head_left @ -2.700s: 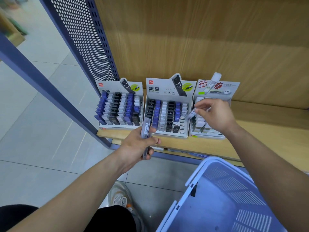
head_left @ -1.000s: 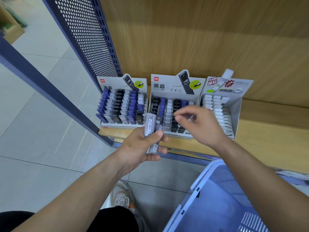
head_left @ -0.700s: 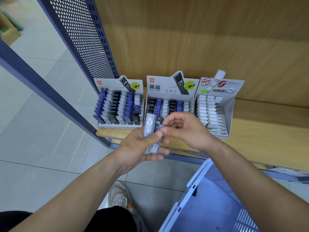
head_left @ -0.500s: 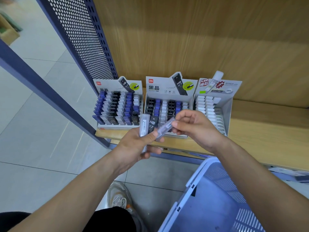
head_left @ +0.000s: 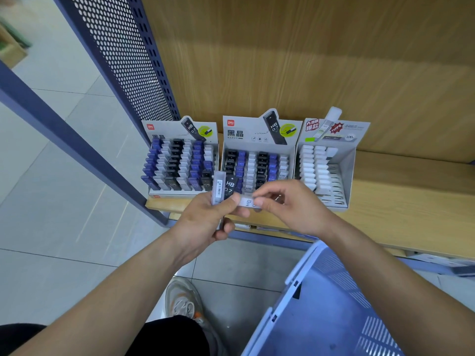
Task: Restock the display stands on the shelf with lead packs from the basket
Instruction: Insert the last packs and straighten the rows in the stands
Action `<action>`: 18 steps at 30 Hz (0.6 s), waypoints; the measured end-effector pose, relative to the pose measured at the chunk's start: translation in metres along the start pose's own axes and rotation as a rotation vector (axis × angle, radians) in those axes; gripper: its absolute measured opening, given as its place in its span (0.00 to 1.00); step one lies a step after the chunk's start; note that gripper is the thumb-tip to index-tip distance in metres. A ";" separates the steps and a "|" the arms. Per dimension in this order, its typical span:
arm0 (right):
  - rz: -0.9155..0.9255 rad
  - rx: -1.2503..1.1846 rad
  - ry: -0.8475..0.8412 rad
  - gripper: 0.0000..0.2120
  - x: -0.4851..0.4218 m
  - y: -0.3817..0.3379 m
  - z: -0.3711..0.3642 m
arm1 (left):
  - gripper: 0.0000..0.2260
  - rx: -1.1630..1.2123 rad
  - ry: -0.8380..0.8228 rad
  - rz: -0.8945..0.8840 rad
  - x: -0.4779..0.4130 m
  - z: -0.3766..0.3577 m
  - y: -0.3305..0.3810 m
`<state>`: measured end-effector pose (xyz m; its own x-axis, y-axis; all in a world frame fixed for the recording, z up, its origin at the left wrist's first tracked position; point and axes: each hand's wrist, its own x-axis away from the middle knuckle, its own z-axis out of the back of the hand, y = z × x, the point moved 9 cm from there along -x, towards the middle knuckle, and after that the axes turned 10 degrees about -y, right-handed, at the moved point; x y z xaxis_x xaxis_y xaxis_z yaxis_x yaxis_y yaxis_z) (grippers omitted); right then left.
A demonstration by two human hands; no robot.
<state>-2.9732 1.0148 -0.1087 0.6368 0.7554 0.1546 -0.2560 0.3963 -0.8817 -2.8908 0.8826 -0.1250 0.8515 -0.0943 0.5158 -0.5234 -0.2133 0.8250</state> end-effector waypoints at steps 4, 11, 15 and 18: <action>-0.087 -0.232 0.076 0.08 0.006 0.020 0.012 | 0.06 -0.004 0.040 0.006 0.000 0.006 -0.001; -0.164 -0.367 0.178 0.16 0.016 0.048 0.041 | 0.06 -0.028 0.063 0.057 -0.002 0.012 -0.011; -0.199 -0.229 0.395 0.06 0.017 0.058 0.081 | 0.06 -0.062 0.049 0.076 -0.004 0.011 -0.015; -0.222 0.018 0.426 0.05 0.010 0.062 0.099 | 0.06 -0.079 0.041 0.084 -0.006 0.012 -0.018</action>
<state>-3.0549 1.0984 -0.1176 0.9178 0.3719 0.1388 -0.0902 0.5358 -0.8395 -2.8863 0.8750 -0.1455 0.8035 -0.0689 0.5913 -0.5949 -0.1292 0.7933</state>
